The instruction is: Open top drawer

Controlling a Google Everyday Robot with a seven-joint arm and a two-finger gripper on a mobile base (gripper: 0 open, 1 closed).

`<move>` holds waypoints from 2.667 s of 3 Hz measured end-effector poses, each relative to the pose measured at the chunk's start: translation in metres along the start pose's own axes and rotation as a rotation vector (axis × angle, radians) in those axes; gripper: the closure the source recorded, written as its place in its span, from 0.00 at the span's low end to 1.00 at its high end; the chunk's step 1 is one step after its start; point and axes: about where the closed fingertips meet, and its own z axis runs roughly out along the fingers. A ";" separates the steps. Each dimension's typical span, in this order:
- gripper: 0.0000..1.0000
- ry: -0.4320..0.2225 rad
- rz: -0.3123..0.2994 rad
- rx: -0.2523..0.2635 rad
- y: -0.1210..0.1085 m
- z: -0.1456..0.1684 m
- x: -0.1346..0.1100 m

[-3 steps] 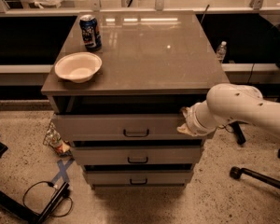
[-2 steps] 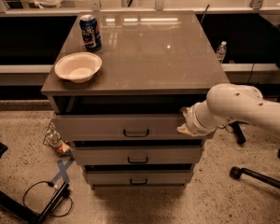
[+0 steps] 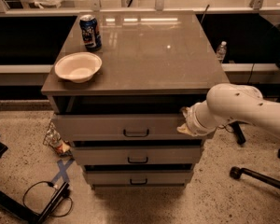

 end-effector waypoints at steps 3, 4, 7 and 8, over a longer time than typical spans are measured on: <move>0.35 0.000 0.000 0.000 0.000 0.000 0.000; 0.13 0.000 0.000 0.000 0.000 0.000 0.000; 0.24 0.000 -0.002 -0.003 0.001 0.001 -0.001; 0.56 0.127 -0.008 -0.076 0.012 -0.024 0.007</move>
Offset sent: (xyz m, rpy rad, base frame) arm 0.0000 0.0000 0.0000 0.0000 0.0001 0.0001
